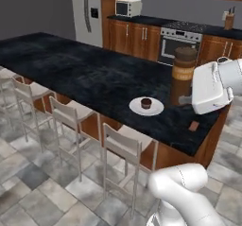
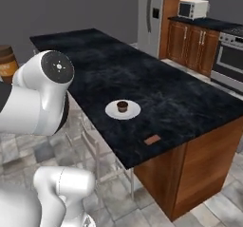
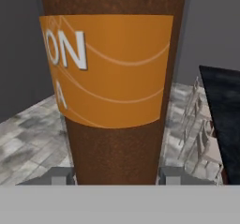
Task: Take the cinnamon bottle from the cabinet and place it on the dining table, next to the plate with the cupcake. Then take the chocolate from the dining counter and place it on the cupcake plate.
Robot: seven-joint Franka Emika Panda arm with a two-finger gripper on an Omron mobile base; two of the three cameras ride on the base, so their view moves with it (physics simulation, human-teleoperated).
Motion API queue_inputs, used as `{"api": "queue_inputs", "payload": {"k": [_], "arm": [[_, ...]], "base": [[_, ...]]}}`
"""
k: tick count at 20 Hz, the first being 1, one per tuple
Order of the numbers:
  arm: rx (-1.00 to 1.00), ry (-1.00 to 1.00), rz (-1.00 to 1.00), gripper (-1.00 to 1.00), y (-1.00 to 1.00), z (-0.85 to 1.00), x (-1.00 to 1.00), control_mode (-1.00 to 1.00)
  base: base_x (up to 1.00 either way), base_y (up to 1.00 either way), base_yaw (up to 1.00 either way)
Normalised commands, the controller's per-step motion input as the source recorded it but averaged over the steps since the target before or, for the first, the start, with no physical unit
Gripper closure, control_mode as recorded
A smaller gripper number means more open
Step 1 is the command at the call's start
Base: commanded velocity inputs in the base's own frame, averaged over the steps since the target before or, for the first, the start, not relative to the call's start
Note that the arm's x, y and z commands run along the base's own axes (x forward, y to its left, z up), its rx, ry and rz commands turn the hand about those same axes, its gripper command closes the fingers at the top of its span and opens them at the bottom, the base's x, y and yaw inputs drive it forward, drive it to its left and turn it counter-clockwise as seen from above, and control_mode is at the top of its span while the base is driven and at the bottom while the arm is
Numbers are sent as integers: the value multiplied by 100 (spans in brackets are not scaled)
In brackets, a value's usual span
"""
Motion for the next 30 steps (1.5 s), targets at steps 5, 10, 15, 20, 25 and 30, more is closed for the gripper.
{"api": "queue_inputs", "payload": {"k": [5, 10, 15, 20, 25, 30], "arm": [[0, 0, 0, 100, 0, 0, 0, 100], [0, 0, 0, 100, 0, 0, 0, 100], [0, 0, 0, 100, 0, 0, 0, 100], [0, 0, 0, 100, 0, 0, 0, 100], [0, 0, 0, 100, 0, 0, 0, 100], [0, 0, 0, 100, 0, 0, 0, 100]], "base": [[23, 50, -51], [19, 55, -47], [12, 59, -42], [0, 61, -39], [1, 60, -39], [16, 58, -41]]}}
